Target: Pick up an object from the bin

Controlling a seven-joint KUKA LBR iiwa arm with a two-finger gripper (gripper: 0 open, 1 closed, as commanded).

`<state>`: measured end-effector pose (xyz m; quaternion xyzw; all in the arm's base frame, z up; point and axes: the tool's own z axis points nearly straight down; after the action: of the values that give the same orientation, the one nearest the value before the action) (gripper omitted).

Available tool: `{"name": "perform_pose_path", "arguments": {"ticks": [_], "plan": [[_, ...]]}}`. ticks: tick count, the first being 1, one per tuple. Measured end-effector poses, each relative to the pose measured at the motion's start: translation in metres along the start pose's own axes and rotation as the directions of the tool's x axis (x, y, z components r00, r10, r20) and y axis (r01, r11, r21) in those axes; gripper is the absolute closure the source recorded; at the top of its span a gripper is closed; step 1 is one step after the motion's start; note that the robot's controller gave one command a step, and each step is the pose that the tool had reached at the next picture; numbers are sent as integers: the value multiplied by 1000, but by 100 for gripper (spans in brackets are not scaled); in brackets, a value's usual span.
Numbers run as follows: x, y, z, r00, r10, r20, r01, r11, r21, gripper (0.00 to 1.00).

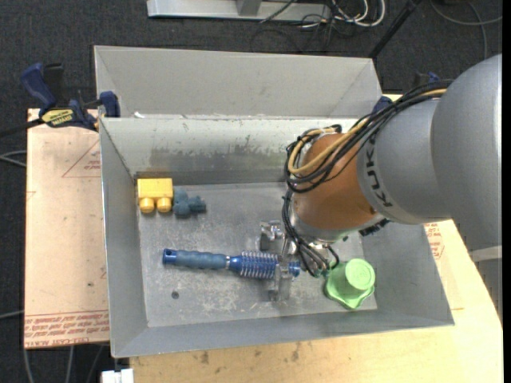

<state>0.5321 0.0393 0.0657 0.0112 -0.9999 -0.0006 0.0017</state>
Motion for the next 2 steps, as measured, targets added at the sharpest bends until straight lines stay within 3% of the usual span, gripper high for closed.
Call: {"name": "perform_pose_path", "arguments": {"ticks": [1,2], "plan": [[0,-1,-3,1000,1,3,-1,1000,1,100],[-14,-17,-130,1000,-21,13,21,1000,2,100]]}}
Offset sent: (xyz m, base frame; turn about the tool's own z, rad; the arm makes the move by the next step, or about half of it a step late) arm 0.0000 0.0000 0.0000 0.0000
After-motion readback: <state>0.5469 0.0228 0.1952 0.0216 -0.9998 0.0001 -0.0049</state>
